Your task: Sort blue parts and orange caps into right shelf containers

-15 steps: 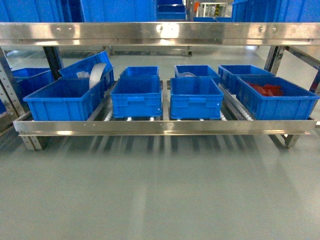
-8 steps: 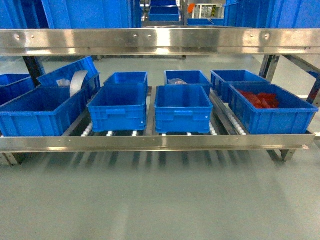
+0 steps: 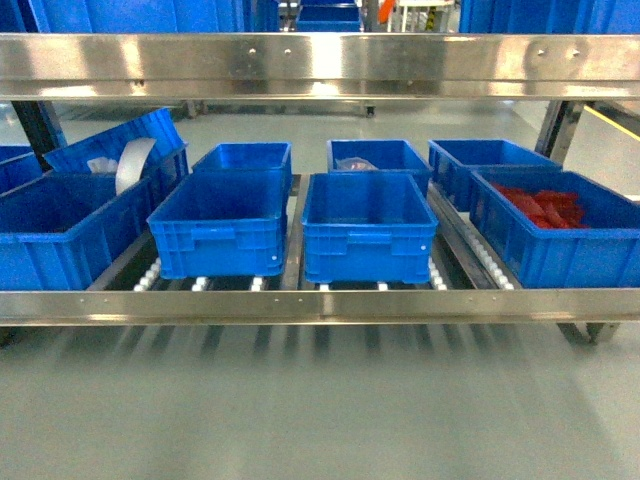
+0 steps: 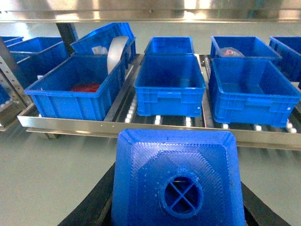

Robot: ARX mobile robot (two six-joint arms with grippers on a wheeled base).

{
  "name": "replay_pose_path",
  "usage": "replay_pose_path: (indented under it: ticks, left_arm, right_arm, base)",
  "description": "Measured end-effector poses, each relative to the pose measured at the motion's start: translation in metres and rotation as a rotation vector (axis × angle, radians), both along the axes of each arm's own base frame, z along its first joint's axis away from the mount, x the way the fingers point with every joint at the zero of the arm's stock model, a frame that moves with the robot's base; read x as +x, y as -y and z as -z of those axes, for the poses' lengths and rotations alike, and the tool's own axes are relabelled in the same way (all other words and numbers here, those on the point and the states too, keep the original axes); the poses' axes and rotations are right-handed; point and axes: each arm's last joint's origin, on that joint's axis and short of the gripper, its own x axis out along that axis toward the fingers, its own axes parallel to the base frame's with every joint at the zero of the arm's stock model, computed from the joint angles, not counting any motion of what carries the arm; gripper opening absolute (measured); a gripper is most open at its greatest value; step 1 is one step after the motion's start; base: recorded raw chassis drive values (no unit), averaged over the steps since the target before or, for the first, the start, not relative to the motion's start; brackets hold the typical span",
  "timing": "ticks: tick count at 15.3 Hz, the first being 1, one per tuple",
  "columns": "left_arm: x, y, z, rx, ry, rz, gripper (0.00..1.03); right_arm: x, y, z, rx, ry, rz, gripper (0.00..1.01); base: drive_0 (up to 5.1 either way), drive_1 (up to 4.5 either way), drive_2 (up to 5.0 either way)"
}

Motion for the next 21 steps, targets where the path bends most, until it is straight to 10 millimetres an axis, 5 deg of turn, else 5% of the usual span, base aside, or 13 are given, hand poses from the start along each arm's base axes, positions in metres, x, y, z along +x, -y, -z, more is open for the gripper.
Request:
replay_pose_path:
  ticks: [9, 17, 21]
  left_arm:
    - [0.0004, 0.0001, 0.0009, 0.000, -0.005, 0.001, 0.44]
    - [0.0005, -0.0001, 0.0003, 0.000, -0.002, -0.001, 0.44]
    - [0.0001, -0.0007, 0.0008, 0.001, -0.006, -0.004, 0.44]
  right_arm:
    - [0.0000, -0.0003, 0.0000, 0.001, 0.002, -0.002, 0.43]
    - [-0.0002, 0.0003, 0.0005, 0.001, -0.004, 0.003, 0.43]
    - [-0.0002, -0.0001, 0.0005, 0.007, -0.003, 0.001, 0.43]
  base:
    - [0.1, 4.07, -4.0]
    - [0.0, 0.00, 0.0]
    - [-0.1, 4.08, -4.2]
